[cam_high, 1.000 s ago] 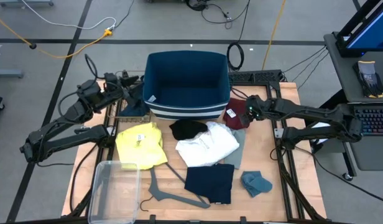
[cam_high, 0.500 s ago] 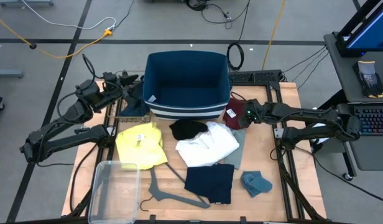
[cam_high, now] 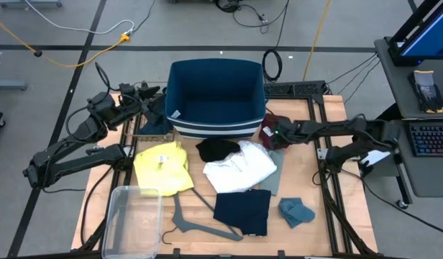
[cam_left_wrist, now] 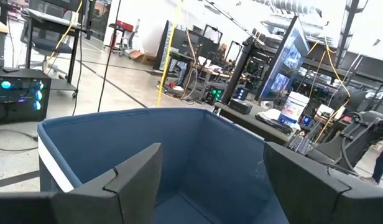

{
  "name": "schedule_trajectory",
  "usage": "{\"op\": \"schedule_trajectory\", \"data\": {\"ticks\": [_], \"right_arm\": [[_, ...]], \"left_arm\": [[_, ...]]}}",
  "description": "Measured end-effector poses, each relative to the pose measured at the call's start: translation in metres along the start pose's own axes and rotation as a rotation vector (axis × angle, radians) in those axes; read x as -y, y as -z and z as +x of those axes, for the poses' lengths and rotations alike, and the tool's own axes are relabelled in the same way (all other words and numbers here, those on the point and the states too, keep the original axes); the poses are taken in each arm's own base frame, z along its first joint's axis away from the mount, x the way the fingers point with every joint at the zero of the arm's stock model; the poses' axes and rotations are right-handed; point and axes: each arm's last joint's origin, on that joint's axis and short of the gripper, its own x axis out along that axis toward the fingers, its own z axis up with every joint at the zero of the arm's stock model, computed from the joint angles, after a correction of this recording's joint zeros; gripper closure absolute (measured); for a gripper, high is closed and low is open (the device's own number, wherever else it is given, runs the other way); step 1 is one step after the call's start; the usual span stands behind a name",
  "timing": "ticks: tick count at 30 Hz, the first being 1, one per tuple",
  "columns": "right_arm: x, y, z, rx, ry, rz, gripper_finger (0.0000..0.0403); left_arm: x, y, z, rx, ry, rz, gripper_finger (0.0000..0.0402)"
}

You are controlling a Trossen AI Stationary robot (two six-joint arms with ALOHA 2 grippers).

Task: Pick & Place Cloths
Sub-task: Put the red shorts into the brown wire basket

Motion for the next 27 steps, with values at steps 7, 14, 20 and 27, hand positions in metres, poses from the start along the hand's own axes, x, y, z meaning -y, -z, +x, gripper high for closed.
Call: {"op": "schedule_trajectory", "data": {"ticks": [7,14,20,27], "right_arm": [[0.001,0.003,0.006,-0.034,0.033,0.066,0.0225],[0.003,0.005,0.005,-0.047,0.048,0.064,0.0337],[0.006,0.004,-0.007,-0.023,0.015,0.058,0.0394],[0.021,0.009,-0.042,0.015,-0.062,0.110,0.0399]], "left_arm": [[0.000,0.000,0.000,-0.001,0.002,0.000,0.0117],[0.000,0.000,0.000,-0.001,0.002,-0.002,0.0117],[0.000,0.000,0.000,-0.001,0.002,-0.003,0.0117],[0.000,0.000,0.000,-0.001,0.003,-0.003,0.0117]]}}
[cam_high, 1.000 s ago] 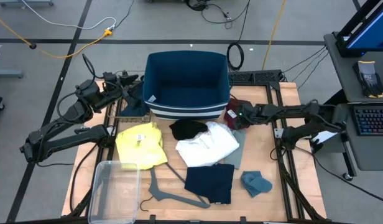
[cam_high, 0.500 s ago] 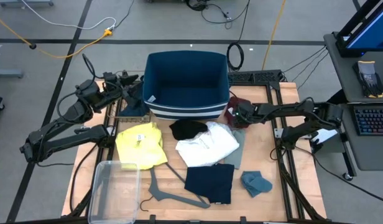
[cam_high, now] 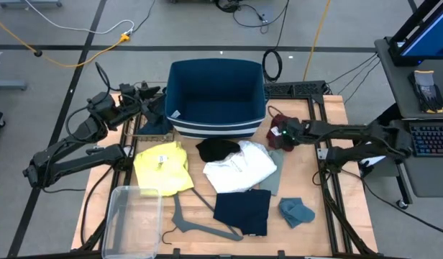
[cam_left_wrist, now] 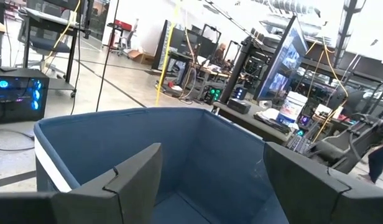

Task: Pick & Place Cloths
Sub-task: Put the red shorts into the brown wire basket

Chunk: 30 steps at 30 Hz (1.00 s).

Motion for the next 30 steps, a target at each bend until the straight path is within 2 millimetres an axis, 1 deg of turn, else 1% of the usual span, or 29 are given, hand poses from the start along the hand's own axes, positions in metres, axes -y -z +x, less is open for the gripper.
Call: {"op": "schedule_trajectory", "data": {"ticks": [3,10,16,21,24,27,30], "right_arm": [[0.005,0.002,-0.019,0.054,-0.070,0.016,0.0400],[0.018,0.002,-0.060,0.226,-0.289,0.139,0.0401],[0.024,-0.009,-0.102,0.436,-0.406,0.162,0.0402],[0.018,-0.028,-0.143,0.711,-0.619,0.128,0.0402],[0.012,-0.038,-0.165,0.855,-0.784,0.097,0.0402],[0.005,-0.045,-0.181,0.957,-0.952,0.065,0.0402],[-0.003,-0.050,-0.189,1.003,-1.088,0.033,0.0402]], "left_arm": [[0.000,0.000,0.000,0.000,0.001,-0.006,0.0117],[0.000,0.000,0.000,-0.001,0.005,-0.038,0.0117],[0.004,-0.003,0.000,0.008,0.097,-0.083,0.0117],[0.008,-0.009,-0.001,0.052,0.188,-0.109,0.0117],[0.011,-0.013,-0.001,0.077,0.231,-0.124,0.0117],[0.015,-0.015,-0.002,0.100,0.268,-0.123,0.0117],[0.019,-0.016,-0.003,0.112,0.303,-0.125,0.0117]]}}
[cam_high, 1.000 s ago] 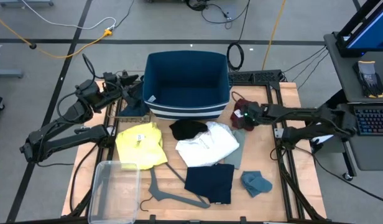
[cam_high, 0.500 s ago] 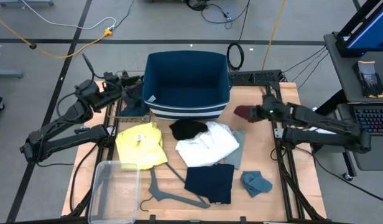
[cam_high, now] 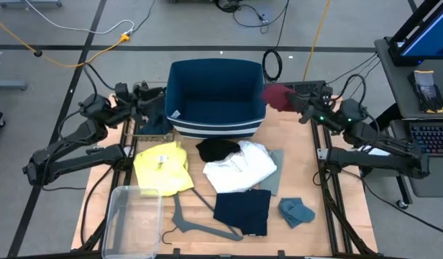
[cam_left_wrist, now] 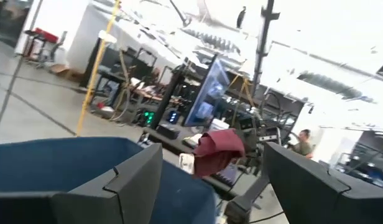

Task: Pick & Place Cloths
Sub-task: Put the red shorts into the brown wire basket

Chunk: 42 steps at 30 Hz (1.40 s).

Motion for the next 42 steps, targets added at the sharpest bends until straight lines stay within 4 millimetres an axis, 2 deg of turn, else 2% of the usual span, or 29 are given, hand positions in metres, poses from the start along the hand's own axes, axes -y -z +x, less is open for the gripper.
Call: {"op": "schedule_trajectory", "data": {"ticks": [8,14,21,30,42], "right_arm": [[-0.006,0.012,0.036,-0.033,-0.267,0.104,0.0403],[-0.006,0.031,0.067,-0.093,-0.360,0.186,0.0403],[-0.034,0.033,0.102,-0.164,-0.475,0.161,0.0403],[-0.065,0.033,0.139,-0.227,-0.517,0.062,0.0403],[-0.073,0.057,0.170,-0.294,-0.515,0.078,0.0403]], "left_arm": [[0.010,0.005,0.010,0.001,0.102,-0.031,0.0117],[0.017,0.017,0.029,-0.020,0.179,0.014,0.0117],[0.020,0.032,0.052,-0.014,0.236,0.006,0.0117],[0.028,0.050,0.070,0.004,0.293,0.050,0.0117],[0.044,0.061,0.074,0.048,0.284,0.133,0.0117]]}}
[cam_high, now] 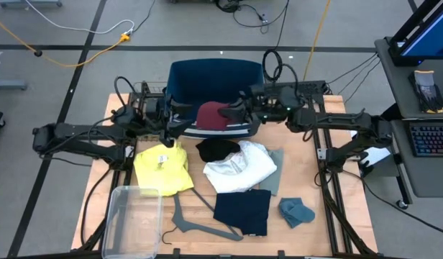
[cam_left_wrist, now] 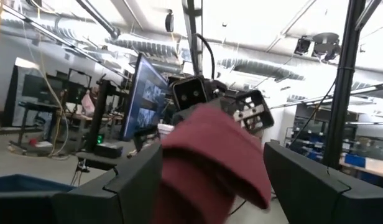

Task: Pick & Place Cloths
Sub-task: Put the red shorts into the brown wire basket

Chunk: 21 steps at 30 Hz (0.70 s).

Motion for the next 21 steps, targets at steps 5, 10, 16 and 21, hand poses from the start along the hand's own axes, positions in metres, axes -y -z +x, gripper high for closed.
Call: {"op": "schedule_trajectory", "data": {"ticks": [5,10,16,21], "right_arm": [[0.005,0.001,0.012,-0.001,0.004,0.013,0.0403],[0.008,0.003,0.021,-0.008,0.000,0.013,0.0403],[0.006,0.002,0.022,-0.007,-0.002,0.014,0.0403],[0.002,0.006,0.024,-0.019,-0.014,0.013,0.0403]], "left_arm": [[0.009,-0.007,0.006,-0.018,0.000,0.042,0.0117],[0.017,-0.015,0.015,-0.125,-0.031,0.094,0.0117],[0.019,-0.016,0.029,-0.213,-0.059,0.123,0.0117],[0.017,-0.006,0.048,-0.245,-0.080,0.168,0.0117]]}}
